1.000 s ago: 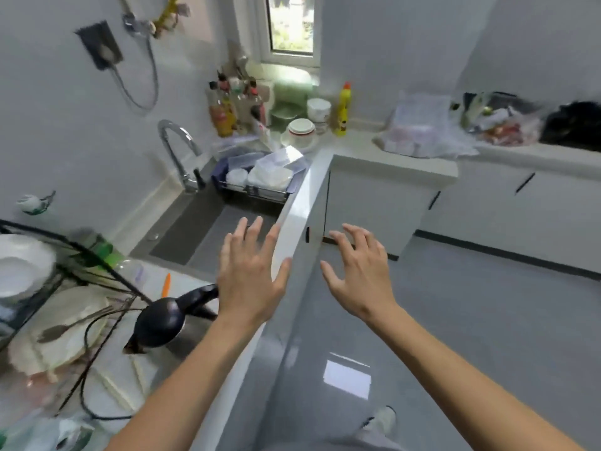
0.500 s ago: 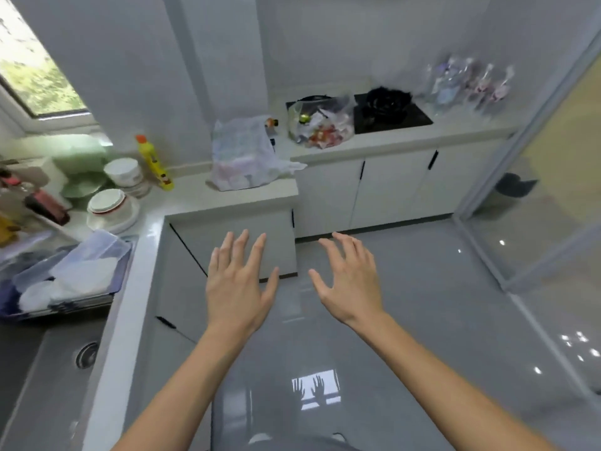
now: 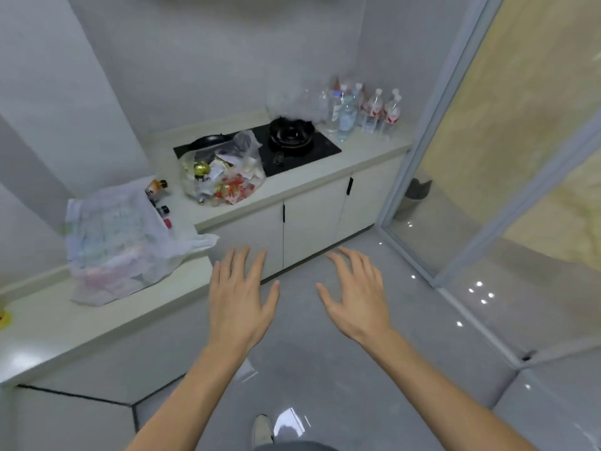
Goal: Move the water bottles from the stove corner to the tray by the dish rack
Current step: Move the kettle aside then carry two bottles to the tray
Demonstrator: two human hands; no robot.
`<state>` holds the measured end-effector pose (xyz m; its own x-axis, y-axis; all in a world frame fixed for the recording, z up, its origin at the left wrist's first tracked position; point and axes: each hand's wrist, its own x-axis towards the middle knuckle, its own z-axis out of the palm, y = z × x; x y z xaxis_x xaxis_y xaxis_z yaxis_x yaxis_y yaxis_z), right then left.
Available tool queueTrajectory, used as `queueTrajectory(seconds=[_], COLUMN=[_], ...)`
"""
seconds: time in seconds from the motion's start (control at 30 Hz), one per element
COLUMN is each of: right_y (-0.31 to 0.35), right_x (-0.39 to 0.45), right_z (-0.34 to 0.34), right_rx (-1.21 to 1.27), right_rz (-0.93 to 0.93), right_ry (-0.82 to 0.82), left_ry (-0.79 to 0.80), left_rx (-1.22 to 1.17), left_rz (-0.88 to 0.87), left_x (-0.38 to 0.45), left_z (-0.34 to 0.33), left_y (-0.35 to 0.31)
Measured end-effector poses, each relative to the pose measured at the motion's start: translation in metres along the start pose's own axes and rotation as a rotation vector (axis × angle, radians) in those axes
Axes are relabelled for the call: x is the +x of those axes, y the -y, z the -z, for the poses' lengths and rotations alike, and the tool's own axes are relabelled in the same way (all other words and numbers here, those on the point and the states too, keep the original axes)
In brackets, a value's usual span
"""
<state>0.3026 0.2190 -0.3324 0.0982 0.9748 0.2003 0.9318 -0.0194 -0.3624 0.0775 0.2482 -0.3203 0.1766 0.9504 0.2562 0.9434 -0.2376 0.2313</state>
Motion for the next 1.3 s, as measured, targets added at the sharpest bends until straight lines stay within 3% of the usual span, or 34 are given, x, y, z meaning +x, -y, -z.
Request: queueTrajectory(seconds=[0.3,0.5,0.9,1.3], right_y=[-0.046,-0.116,-0.259,-0.345], right_x=[0.116,0.204,0.421,0.619], right_z=[-0.004,-0.012,0.011,-0.017], right_rx=[-0.023,0.008,-0.006,-0.001], right_rz=[-0.149,-0.198,-0.120,-0.088], right_ry=[-0.060,-0.089,-0.022,0.000], left_ry=[0.041,0.063,0.041,0.034], left_rx=[-0.062,-0.025,-0.004,-0.054], left_rz=[-0.194,-0.254,-0.171,-0.139], left_x=[0.161,0.262,0.470,0.660], left_z=[-0.044,-0.094,-0.167,-0.260], left_y=[-0.026,-0.067,-0.183,-0.218])
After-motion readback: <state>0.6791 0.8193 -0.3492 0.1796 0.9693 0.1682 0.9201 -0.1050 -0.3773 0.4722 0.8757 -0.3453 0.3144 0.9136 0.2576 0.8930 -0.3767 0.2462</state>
